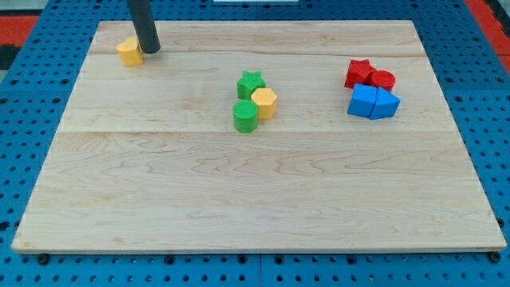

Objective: Move the green star yellow hexagon slightly towards the bottom

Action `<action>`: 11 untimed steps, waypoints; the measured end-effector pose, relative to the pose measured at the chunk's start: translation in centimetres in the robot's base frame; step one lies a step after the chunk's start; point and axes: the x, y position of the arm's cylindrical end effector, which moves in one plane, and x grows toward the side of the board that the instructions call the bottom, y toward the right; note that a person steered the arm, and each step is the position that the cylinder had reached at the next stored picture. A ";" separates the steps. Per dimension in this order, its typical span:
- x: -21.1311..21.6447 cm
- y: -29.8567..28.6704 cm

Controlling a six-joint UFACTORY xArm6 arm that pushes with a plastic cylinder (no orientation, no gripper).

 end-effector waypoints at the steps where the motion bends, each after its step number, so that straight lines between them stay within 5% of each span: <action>1: 0.1 5.0; 2: 0.1 8.2; 7: 16.3 22.3; 10: 27.2 19.9; 11: 28.0 23.6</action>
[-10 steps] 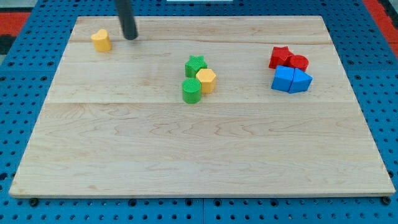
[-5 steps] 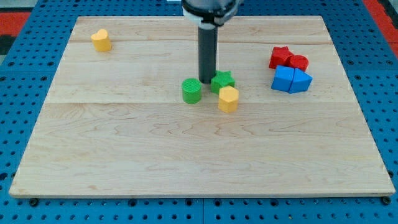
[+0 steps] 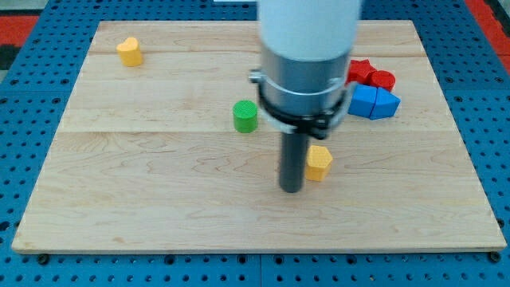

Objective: Move the green star yellow hexagon slightly towards the bottom

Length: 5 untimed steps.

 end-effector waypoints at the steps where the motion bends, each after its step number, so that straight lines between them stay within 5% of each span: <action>1: 0.0 -2.1; 3: -5.6 -3.0; 5: -4.3 3.4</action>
